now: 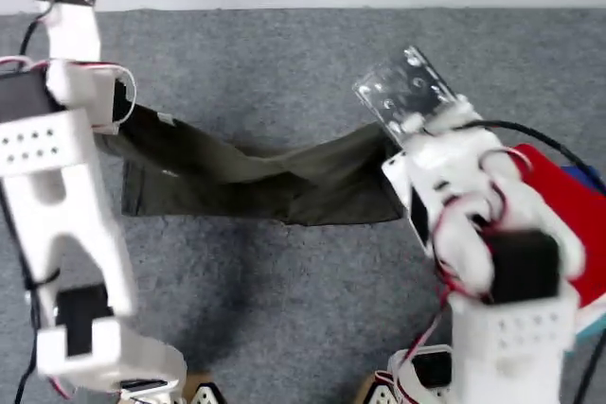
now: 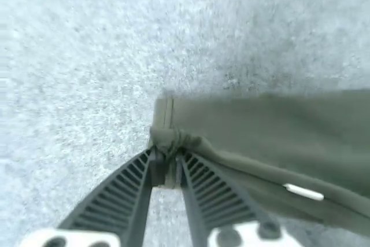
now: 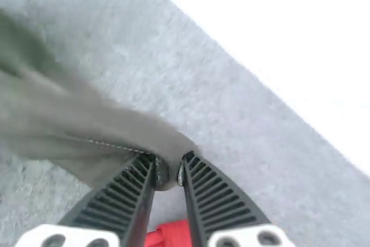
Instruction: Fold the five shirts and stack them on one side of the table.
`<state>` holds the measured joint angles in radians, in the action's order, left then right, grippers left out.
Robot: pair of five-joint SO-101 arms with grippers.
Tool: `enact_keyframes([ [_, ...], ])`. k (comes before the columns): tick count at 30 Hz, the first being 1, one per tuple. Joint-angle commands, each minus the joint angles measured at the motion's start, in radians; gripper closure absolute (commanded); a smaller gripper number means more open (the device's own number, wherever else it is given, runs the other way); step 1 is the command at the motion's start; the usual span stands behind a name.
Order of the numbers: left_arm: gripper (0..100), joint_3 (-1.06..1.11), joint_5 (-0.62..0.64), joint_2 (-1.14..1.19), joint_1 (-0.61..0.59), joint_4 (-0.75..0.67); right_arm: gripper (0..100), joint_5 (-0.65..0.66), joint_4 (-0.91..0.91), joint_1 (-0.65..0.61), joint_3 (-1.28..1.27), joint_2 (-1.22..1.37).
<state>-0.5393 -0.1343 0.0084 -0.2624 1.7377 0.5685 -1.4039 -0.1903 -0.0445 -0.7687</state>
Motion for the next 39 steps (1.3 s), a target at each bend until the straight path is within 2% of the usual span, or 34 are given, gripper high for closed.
enact_keyframes([
  [1, 99, 0.027, 0.008, -0.195, 0.008, 0.015, 98.9, -0.031, -0.047, 0.015, 0.152, -0.068],
  [8, 99, 0.028, 0.012, -0.499, 0.006, 0.014, 98.9, -0.183, -0.108, 0.024, 0.446, -0.147],
  [15, 99, 0.03, 0.018, -0.816, 0.006, -0.014, 98.9, -0.31, -0.099, 0.252, 0.721, -0.182],
  [19, 99, 0.03, 0.103, -0.971, 0.0, -0.069, 98.9, -0.365, -0.097, 0.352, 0.841, -0.202],
  [29, 99, -0.012, 0.117, -1.181, -0.002, -0.126, 98.9, -0.356, -0.097, 0.389, 0.859, -0.265],
  [34, 99, -0.018, 0.115, -1.197, -0.005, -0.141, 98.9, -0.358, -0.099, 0.407, 0.855, -0.259],
  [39, 99, 0.12, 0.114, -1.197, -0.109, -0.198, 98.9, -0.356, -0.107, 0.406, 0.853, -0.157],
])
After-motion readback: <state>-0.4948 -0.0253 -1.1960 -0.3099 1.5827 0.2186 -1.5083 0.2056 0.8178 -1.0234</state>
